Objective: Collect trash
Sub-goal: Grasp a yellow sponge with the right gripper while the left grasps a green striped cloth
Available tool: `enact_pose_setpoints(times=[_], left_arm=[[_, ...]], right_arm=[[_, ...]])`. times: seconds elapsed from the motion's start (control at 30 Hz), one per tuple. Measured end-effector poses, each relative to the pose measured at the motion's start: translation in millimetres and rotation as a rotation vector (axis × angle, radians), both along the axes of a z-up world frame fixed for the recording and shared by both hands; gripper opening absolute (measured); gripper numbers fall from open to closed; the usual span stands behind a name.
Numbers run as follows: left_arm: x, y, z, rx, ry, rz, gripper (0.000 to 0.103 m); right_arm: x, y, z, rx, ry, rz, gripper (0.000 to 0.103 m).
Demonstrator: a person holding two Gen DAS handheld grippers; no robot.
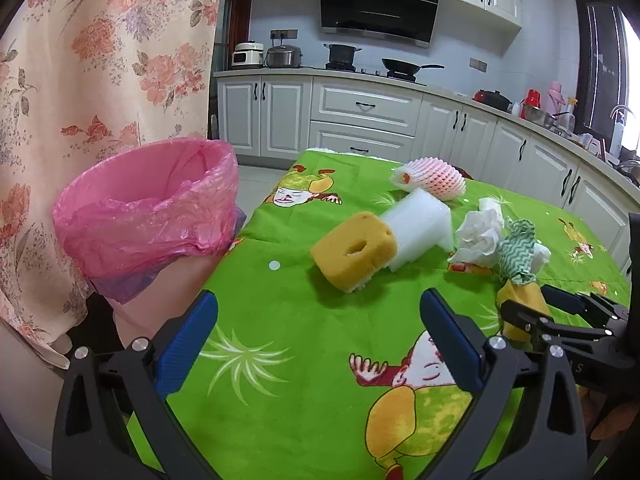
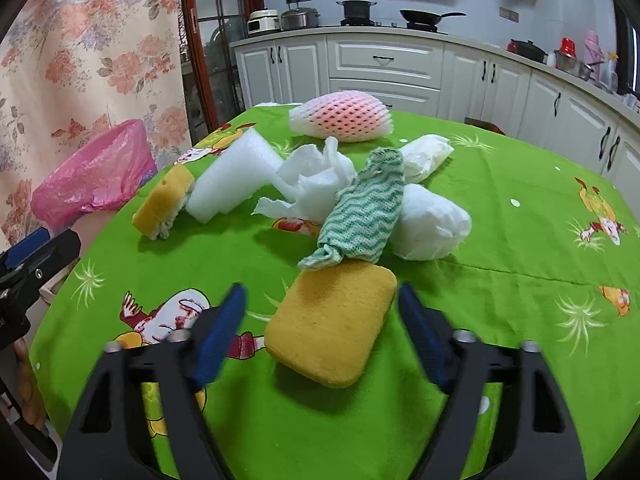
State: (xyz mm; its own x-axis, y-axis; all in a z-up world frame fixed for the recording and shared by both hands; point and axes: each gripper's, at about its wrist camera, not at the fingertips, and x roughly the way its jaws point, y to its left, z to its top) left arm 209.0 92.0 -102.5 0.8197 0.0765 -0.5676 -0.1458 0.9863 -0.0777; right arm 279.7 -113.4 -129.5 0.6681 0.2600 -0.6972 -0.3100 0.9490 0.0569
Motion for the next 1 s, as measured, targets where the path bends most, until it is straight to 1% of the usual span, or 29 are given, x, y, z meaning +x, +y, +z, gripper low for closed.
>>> enact_pose_setpoints(times=[0.03,0.07,0.13,0.2,0.3,0.43,0.53,0.63,0.8,1.0], left_arm=[[1,0,0,-0.004,0.0,0.0,0.098],[1,-1,0,-0.007,0.001,-0.001,0.098],[3,-4,1,-0.016,0.0,-0.006,0.098],[5,-9,1,-0.017,-0.001,-0.015,0.098],[7,-23,1,-0.004,0.003,-0.041,0.098],[12,-43,1,0.007,0.006,-0.076,0.098],[20,-61,3,0.003,0.008,-0.109,0.098],[26,-85,4,0.004,0.004,-0.151,0.098],[35,-128,3,0.033,0.012,-0.228,0.098],[48,-170,0,0.017,0.017,-0.291,0.098]], right_arm=[[0,1,-1,-0.017,0.007,-0.001,0.064],[1,1,-3,-0.022,0.016,-0.001,0.06],[1,-4,-4,-0.017,0.032,-0.002,0.057],[-2,-8,-4,-0.011,0.032,0.003,0.051],[-9,-16,-2,-0.005,0.018,0.018,0.048],[-21,-34,5,0.001,-0.012,0.019,0.047],[-33,-51,9,-0.009,-0.045,-0.001,0.047],[-44,-81,13,0.011,-0.053,-0.056,0.047],[-55,-130,13,0.04,-0.052,-0.152,0.047],[-58,-164,17,0.076,-0.072,-0.216,0.047]])
